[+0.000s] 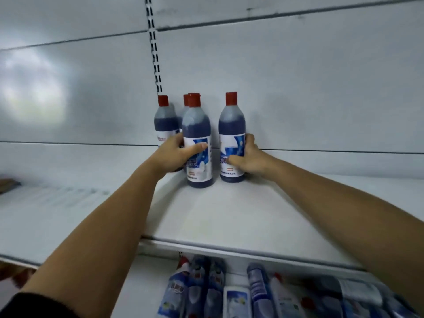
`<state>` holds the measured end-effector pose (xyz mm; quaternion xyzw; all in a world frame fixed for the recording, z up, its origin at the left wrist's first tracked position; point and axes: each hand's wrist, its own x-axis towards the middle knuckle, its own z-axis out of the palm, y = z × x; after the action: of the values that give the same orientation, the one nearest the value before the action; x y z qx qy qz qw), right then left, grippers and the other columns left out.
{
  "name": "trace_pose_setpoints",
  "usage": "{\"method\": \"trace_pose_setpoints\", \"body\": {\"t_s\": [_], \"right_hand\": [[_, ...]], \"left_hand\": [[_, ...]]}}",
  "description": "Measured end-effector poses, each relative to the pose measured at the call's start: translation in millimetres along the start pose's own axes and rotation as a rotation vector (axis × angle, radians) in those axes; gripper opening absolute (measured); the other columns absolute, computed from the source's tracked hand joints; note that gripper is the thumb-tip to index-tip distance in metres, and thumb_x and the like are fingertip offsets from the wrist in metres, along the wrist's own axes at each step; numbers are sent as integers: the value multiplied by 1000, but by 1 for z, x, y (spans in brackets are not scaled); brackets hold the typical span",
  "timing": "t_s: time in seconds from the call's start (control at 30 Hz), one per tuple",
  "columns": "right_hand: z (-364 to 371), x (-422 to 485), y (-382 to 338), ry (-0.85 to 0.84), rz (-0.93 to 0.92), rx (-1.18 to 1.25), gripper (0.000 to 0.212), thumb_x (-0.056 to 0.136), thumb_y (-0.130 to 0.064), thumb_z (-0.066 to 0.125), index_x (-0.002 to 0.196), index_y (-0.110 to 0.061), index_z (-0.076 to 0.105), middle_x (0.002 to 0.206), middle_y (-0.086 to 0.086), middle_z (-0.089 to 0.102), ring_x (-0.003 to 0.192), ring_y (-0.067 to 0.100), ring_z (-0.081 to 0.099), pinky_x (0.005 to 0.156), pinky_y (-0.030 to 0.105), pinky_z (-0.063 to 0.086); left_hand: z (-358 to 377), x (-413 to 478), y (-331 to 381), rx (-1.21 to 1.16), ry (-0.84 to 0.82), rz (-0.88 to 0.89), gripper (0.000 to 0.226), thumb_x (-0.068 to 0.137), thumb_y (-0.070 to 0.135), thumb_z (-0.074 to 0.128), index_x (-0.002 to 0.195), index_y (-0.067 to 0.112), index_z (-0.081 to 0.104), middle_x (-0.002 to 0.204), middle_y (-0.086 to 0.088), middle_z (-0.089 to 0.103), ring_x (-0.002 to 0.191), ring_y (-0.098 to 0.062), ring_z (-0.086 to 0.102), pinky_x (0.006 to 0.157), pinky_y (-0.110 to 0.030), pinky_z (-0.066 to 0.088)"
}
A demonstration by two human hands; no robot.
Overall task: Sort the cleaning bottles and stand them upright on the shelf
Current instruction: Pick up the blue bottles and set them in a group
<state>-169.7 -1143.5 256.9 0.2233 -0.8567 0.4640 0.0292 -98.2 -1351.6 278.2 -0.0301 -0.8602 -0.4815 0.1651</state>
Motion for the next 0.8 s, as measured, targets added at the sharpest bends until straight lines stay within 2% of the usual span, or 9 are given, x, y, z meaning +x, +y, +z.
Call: {"method": "trace_pose_setpoints", "body": {"t_s": [0.07,0.13,0.27,0.37,0.5,0.67,0.8], "right_hand": [[8,8,-4,-24,4,56,82,85,-22,73,145,-18,17,140,6,48,123,23,54,105,46,47],[14,15,-6,-9,-15,84,81,86,-23,74,146,-20,20,142,3,49,122,19,55,104,43,48],[31,19,-1,141,-35,104,76,79,-34,79,136,-19,31,133,1,56,112,15,62,96,40,54],[41,16,2,232,-48,42,61,79,-37,79,121,-16,39,118,0,61,100,13,64,87,35,56],[45,14,2,162,-91,-35,63,77,-26,82,121,-16,39,117,-3,58,103,13,61,85,29,53],[47,13,5,136,-100,-88,64,80,-23,77,131,-15,38,121,0,62,103,17,64,91,36,54],[47,11,4,84,-55,-230,55,89,-28,68,135,-15,43,124,3,64,106,21,64,95,36,51]], "left_hand": [[-6,9,-8,-10,-41,20,41,87,43,69,121,23,55,119,4,68,104,-16,68,90,-39,57],[-8,15,-15,-25,-57,56,44,85,44,71,121,23,58,119,3,69,103,-15,69,89,-39,58],[-5,15,-23,-61,18,145,47,83,40,74,123,22,56,115,7,68,96,-5,67,70,-18,55],[-3,13,-25,-106,72,152,53,78,44,78,118,26,49,105,15,62,90,1,64,66,-16,52],[-1,11,-23,-114,74,168,51,78,43,78,116,29,48,98,22,59,86,6,62,62,-12,50],[-1,9,-25,-84,13,192,52,77,26,83,117,28,50,97,25,60,80,14,62,59,-7,49],[2,8,-26,-123,-4,178,55,78,24,82,120,24,47,102,20,60,90,5,63,63,-10,51]]}}
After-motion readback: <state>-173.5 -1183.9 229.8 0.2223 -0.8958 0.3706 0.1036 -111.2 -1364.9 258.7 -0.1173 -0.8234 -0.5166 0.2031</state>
